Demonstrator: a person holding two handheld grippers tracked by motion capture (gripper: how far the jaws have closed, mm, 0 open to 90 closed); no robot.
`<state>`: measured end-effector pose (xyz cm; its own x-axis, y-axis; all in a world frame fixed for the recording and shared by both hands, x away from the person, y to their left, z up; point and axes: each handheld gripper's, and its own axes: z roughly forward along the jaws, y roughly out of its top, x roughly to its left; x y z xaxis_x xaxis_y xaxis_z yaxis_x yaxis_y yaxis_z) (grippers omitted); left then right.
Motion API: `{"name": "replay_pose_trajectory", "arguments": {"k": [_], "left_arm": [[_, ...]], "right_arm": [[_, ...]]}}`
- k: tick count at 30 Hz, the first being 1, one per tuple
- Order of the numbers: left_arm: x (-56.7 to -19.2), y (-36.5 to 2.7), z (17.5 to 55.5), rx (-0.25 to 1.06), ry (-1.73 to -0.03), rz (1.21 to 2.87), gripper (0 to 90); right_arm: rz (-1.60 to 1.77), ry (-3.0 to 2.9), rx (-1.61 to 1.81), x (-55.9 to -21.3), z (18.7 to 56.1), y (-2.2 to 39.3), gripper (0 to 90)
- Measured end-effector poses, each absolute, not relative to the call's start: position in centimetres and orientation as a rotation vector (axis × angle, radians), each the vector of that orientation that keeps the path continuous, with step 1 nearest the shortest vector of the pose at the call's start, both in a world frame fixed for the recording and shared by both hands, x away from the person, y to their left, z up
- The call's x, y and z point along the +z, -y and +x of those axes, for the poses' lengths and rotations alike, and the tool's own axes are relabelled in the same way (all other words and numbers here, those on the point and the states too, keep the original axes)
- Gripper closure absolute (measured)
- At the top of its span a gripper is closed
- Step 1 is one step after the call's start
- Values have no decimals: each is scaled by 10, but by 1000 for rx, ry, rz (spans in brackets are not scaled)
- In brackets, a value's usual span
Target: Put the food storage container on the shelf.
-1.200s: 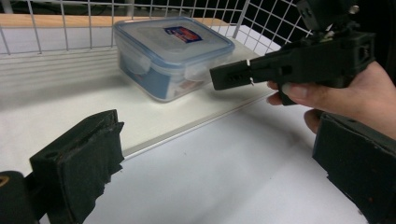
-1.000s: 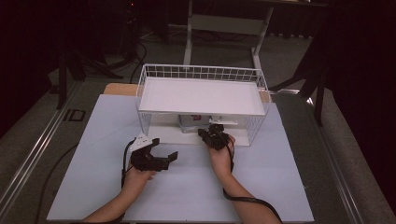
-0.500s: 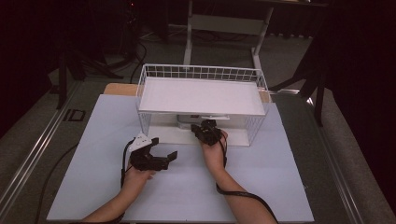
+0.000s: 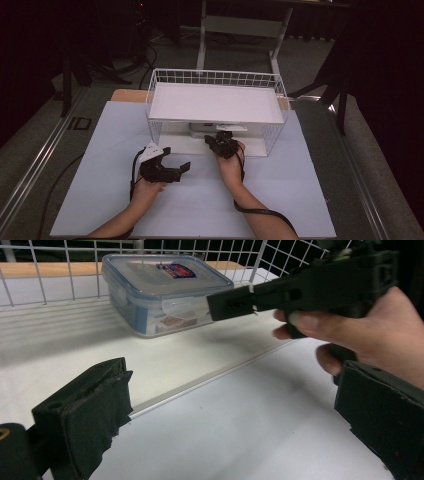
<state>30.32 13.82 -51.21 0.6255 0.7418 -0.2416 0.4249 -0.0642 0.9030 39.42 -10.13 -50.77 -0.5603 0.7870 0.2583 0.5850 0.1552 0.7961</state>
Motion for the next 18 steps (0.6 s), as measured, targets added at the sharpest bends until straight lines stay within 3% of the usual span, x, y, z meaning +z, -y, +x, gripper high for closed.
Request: {"name": "replay_pose_trajectory", "arguments": {"k": [5,10,12,18], "left_arm": [[-508,-136,302,342,-937,1694,24],[-502,-132,299,351,-909,1702,24],[-494,-129,297,364,-877,1713,24],[-479,-125,290,409,-818,1729,24]], "right_arm": [[1234,-2228,1354,-504,382,107,856],[1212,-2219,1372,-501,374,114,764],[1211,-2215,1380,-499,369,119,616],[1168,-2228,1428,-492,359,124,297]]}}
